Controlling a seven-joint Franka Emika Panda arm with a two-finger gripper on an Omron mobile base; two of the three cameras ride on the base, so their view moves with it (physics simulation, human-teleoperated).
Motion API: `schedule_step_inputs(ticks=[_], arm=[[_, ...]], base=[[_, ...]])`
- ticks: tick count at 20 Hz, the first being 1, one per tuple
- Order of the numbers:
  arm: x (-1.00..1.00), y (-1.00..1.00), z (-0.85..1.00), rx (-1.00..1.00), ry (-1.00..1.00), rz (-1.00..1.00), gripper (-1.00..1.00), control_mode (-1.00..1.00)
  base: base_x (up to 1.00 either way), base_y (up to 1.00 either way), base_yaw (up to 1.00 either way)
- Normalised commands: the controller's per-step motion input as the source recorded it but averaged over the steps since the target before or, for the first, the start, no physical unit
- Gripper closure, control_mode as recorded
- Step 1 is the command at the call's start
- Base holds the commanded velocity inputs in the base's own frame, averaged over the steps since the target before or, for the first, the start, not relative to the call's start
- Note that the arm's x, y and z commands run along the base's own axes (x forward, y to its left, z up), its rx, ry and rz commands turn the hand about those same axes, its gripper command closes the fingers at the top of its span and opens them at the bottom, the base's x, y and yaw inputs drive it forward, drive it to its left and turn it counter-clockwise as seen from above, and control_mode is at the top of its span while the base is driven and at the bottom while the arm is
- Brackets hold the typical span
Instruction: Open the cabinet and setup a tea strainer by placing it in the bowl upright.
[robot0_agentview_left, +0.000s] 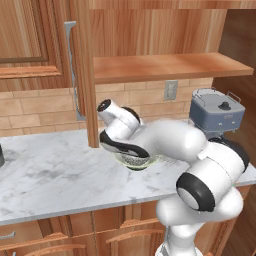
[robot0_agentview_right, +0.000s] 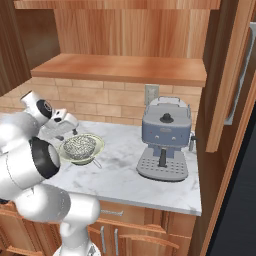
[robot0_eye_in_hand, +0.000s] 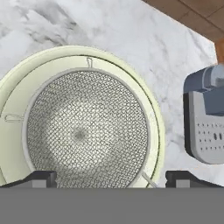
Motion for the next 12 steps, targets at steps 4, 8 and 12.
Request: schedule_step_inputs(ticks=[4,8,12], arm=[[-0.62,-0.34,0.59,0.35,-0.08,0.00,-1.00,-1.00],[-0.80,-0.10,0.72,0.32,0.00,0.00,-1.00,-1.00],[-0.95,-0.08,0.66,0.26,0.00,-0.01,-1.00,-1.00]], base=[[0.00,0.00,0.00],[0.00,0.00,0.00],[0.00,0.00,0.00]])
